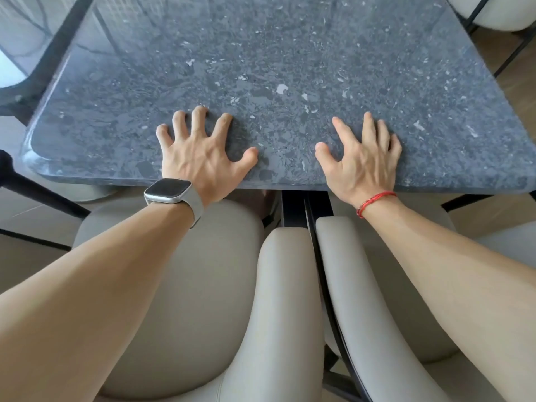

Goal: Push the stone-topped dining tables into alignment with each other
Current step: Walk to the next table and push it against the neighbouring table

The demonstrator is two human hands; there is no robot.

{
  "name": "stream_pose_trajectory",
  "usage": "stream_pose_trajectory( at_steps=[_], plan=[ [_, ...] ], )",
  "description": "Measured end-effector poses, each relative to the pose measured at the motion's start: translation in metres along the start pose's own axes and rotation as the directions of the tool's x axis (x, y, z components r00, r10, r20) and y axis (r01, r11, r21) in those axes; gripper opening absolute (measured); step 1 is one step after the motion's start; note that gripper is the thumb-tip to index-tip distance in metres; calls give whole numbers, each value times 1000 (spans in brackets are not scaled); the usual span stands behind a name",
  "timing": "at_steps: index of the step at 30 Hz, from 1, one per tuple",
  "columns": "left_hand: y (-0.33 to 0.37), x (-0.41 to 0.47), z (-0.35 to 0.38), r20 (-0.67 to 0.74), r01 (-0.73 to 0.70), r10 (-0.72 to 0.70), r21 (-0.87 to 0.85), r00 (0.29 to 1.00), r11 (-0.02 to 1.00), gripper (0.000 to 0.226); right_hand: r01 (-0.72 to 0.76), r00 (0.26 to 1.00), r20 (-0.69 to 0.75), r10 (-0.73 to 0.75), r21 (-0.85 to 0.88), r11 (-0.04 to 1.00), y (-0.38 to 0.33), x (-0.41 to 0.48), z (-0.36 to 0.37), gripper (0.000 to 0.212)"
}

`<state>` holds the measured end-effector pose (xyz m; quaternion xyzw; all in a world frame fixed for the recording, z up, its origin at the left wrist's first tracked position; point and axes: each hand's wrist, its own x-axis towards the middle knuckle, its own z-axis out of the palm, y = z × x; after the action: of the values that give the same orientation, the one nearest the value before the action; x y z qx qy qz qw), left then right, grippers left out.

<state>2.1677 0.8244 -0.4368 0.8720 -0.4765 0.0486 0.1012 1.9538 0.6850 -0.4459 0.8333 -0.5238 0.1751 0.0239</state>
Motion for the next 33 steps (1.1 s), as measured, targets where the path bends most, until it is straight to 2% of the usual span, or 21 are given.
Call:
stream_pose_trajectory(
  at_steps=[7,19,33],
  plan=[
    [0,0,6,42,16,-16,-6,999,1000,81,-25,999,32,24,17,1000,1,-2,1,71],
    [1,3,12,-117,5,-7,-15,993,1000,71,-5,1000,5,5,43,999,3,3,4,65],
    [0,3,13,-108,-11,9,-18,994,1000,69,-22,999,42,21,37,999,3,2,4,66]
  ],
)
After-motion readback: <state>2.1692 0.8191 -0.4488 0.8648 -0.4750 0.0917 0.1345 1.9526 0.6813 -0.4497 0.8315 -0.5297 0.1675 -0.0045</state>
